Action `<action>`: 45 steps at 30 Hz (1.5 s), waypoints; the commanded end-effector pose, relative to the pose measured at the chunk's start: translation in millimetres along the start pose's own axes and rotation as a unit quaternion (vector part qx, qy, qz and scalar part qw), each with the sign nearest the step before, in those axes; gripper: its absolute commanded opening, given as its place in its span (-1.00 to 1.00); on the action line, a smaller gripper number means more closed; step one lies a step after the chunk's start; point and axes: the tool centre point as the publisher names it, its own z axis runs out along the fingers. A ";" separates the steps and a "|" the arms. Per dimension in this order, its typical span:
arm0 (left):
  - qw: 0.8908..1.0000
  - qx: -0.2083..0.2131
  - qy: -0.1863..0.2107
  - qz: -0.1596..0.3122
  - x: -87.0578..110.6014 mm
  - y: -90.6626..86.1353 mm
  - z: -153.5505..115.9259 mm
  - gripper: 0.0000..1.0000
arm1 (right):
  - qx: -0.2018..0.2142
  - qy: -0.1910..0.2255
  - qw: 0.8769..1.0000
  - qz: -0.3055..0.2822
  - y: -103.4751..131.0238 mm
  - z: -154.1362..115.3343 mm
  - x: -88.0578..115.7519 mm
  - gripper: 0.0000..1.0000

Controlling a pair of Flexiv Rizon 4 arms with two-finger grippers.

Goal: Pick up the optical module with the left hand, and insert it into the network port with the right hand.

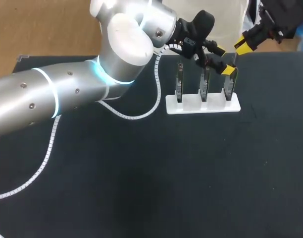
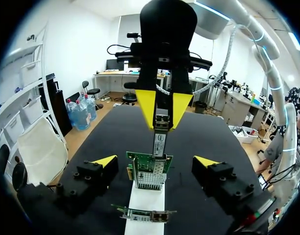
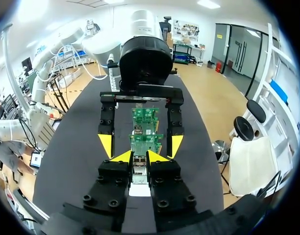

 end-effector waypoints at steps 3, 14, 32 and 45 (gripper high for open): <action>1.000 0.001 0.002 -0.001 -0.8 0.3 -0.1 1.00 | -0.003 0.001 1.000 0.000 -1.9 1.8 1.4 -1.00; 1.000 0.001 0.002 -0.001 -0.8 0.3 -0.1 1.00 | -0.004 0.000 1.000 -0.001 1.4 -0.7 0.5 -1.00; 1.000 0.001 0.002 -0.001 -0.8 0.3 -0.1 1.00 | -0.005 0.003 1.000 -0.011 2.7 -2.1 -2.6 -1.00; 1.000 0.001 0.002 -0.001 -0.8 0.3 -0.1 1.00 | -0.009 0.000 1.000 -0.002 5.7 1.0 2.2 -1.00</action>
